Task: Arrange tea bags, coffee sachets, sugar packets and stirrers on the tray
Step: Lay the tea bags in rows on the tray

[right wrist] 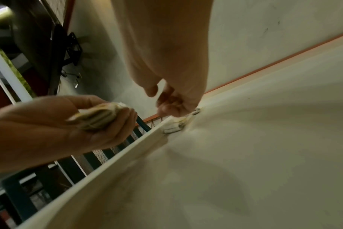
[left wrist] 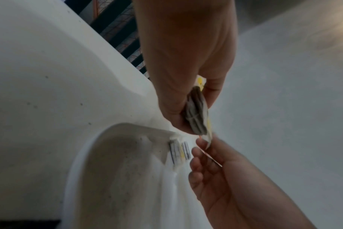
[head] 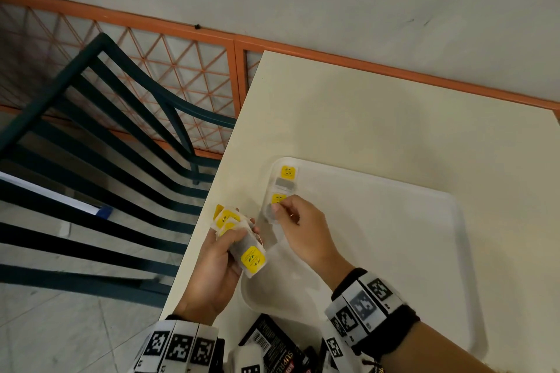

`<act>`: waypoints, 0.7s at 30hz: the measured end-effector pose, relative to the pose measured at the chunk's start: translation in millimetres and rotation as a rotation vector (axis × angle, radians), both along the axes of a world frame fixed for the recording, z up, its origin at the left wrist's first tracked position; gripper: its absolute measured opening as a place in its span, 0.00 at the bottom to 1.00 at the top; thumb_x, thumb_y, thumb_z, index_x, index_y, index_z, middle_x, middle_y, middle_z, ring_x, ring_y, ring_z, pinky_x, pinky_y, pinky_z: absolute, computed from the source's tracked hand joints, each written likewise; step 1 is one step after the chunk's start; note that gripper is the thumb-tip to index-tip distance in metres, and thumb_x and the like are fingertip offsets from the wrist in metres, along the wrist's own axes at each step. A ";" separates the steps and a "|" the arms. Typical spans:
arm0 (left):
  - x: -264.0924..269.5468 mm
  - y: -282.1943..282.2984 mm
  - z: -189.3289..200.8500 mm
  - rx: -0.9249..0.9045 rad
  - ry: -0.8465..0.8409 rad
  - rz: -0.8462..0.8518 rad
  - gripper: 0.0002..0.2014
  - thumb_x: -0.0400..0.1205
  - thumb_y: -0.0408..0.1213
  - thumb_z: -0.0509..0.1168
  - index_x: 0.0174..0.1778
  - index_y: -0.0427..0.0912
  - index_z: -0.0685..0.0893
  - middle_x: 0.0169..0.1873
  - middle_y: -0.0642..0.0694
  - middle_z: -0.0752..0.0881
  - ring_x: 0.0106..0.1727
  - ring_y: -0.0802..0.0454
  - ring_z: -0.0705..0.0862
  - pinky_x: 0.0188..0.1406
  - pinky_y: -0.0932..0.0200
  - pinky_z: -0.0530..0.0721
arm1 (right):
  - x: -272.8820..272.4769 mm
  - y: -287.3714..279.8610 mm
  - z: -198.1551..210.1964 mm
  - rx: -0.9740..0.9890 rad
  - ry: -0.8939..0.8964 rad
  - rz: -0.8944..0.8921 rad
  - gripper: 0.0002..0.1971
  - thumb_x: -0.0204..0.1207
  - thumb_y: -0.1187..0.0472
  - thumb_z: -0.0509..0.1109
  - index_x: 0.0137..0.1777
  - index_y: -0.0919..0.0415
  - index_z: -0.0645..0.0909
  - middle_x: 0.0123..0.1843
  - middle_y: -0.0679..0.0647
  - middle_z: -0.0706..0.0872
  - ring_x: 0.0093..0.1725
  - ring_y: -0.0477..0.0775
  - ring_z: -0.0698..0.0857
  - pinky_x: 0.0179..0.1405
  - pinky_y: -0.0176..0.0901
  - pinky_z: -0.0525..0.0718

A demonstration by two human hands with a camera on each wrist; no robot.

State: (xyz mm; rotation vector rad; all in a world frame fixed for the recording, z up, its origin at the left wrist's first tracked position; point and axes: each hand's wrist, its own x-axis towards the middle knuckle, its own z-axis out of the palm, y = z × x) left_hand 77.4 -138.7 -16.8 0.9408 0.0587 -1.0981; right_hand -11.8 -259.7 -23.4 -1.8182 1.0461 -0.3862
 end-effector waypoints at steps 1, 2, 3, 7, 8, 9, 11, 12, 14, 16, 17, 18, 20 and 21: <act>0.8 -0.7 -0.8 0.002 -0.014 0.010 0.14 0.74 0.29 0.61 0.55 0.41 0.79 0.44 0.40 0.84 0.41 0.48 0.87 0.38 0.56 0.88 | -1.3 4.2 7.4 0.113 -0.025 0.043 0.10 0.78 0.53 0.66 0.43 0.60 0.81 0.38 0.58 0.85 0.35 0.53 0.82 0.36 0.39 0.79; 1.9 -1.3 -1.6 0.015 -0.039 0.020 0.13 0.74 0.29 0.62 0.55 0.42 0.80 0.44 0.41 0.84 0.43 0.48 0.87 0.38 0.55 0.89 | -2.6 8.7 14.3 0.244 -0.051 0.094 0.10 0.78 0.52 0.67 0.42 0.58 0.80 0.36 0.55 0.84 0.32 0.50 0.81 0.32 0.38 0.78; 2.6 -2.6 -1.7 0.027 -0.066 0.026 0.12 0.76 0.29 0.62 0.54 0.43 0.80 0.44 0.42 0.85 0.43 0.49 0.87 0.38 0.54 0.89 | -3.9 12.6 18.4 0.360 -0.072 0.147 0.07 0.77 0.53 0.68 0.43 0.56 0.80 0.34 0.51 0.83 0.29 0.46 0.81 0.29 0.35 0.78; 3.1 -7.2 -3.1 0.047 -0.114 0.065 0.13 0.79 0.23 0.58 0.53 0.44 0.79 0.38 0.48 0.88 0.40 0.55 0.89 0.32 0.56 0.88 | -7.7 16.8 22.9 0.510 -0.105 0.240 0.09 0.72 0.64 0.74 0.48 0.53 0.77 0.37 0.48 0.83 0.33 0.48 0.84 0.30 0.34 0.83; 3.1 -7.9 -2.7 0.053 -0.128 0.064 0.13 0.79 0.23 0.58 0.53 0.44 0.79 0.38 0.48 0.87 0.39 0.55 0.89 0.31 0.57 0.88 | -8.1 15.5 23.3 0.508 -0.104 0.233 0.10 0.72 0.66 0.73 0.49 0.54 0.78 0.38 0.50 0.83 0.33 0.50 0.83 0.30 0.34 0.84; 3.0 -8.1 -2.0 0.056 -0.143 0.054 0.13 0.79 0.23 0.59 0.54 0.45 0.78 0.39 0.48 0.86 0.39 0.55 0.88 0.31 0.58 0.88 | -8.9 13.7 23.0 0.497 -0.101 0.227 0.10 0.72 0.67 0.73 0.51 0.57 0.79 0.38 0.50 0.82 0.34 0.50 0.83 0.31 0.33 0.84; 3.9 -7.2 -0.4 0.046 -0.167 0.023 0.12 0.78 0.26 0.61 0.53 0.45 0.78 0.40 0.48 0.85 0.39 0.54 0.88 0.32 0.57 0.87 | -10.5 9.0 21.9 0.474 -0.092 0.216 0.12 0.73 0.69 0.72 0.56 0.64 0.81 0.39 0.52 0.81 0.34 0.48 0.82 0.32 0.32 0.84; 4.4 -6.6 0.7 0.042 -0.172 0.009 0.11 0.77 0.28 0.62 0.52 0.45 0.78 0.40 0.47 0.84 0.39 0.53 0.88 0.33 0.57 0.86 | -11.9 6.1 21.8 0.465 -0.090 0.214 0.13 0.73 0.70 0.72 0.57 0.66 0.81 0.40 0.52 0.82 0.34 0.48 0.81 0.32 0.31 0.84; 4.9 -5.8 1.8 0.043 -0.170 -0.022 0.12 0.74 0.30 0.64 0.52 0.42 0.80 0.41 0.44 0.85 0.40 0.51 0.88 0.34 0.55 0.87 | -15.2 -0.6 22.7 0.427 -0.079 0.228 0.12 0.75 0.69 0.70 0.58 0.67 0.82 0.41 0.53 0.83 0.35 0.47 0.80 0.33 0.30 0.81; 3.4 -6.1 2.4 0.054 -0.151 -0.072 0.16 0.74 0.29 0.64 0.59 0.37 0.79 0.47 0.39 0.86 0.44 0.48 0.89 0.37 0.53 0.89 | -18.3 -7.6 27.1 0.348 -0.041 0.266 0.12 0.77 0.67 0.68 0.59 0.63 0.83 0.42 0.53 0.85 0.36 0.45 0.78 0.37 0.29 0.78; 1.7 -6.6 2.8 0.058 -0.138 -0.101 0.19 0.75 0.29 0.64 0.62 0.35 0.77 0.49 0.37 0.85 0.47 0.46 0.89 0.39 0.53 0.89 | -19.6 -10.8 29.1 0.309 -0.022 0.288 0.12 0.78 0.67 0.66 0.59 0.60 0.83 0.44 0.54 0.85 0.38 0.45 0.77 0.39 0.27 0.76; -0.5 -7.4 2.8 0.060 -0.121 -0.123 0.20 0.74 0.29 0.64 0.64 0.35 0.76 0.51 0.35 0.85 0.50 0.45 0.88 0.42 0.52 0.89 | -20.6 -13.6 31.3 0.273 -0.004 0.315 0.12 0.79 0.66 0.65 0.60 0.58 0.84 0.45 0.54 0.85 0.40 0.44 0.77 0.41 0.24 0.75; -4.9 -9.6 4.2 0.054 -0.084 -0.147 0.23 0.73 0.30 0.66 0.65 0.38 0.77 0.55 0.36 0.85 0.54 0.43 0.86 0.48 0.50 0.88 | -20.3 -17.0 34.4 0.178 0.049 0.393 0.14 0.80 0.67 0.63 0.61 0.56 0.83 0.48 0.46 0.83 0.45 0.41 0.78 0.42 0.17 0.71; -6.7 -10.6 5.5 0.043 -0.078 -0.155 0.23 0.72 0.31 0.67 0.64 0.39 0.77 0.54 0.36 0.86 0.55 0.43 0.86 0.49 0.50 0.88 | -19.4 -17.7 35.5 0.120 0.076 0.428 0.14 0.80 0.67 0.63 0.62 0.56 0.83 0.50 0.45 0.81 0.47 0.42 0.78 0.42 0.15 0.71</act>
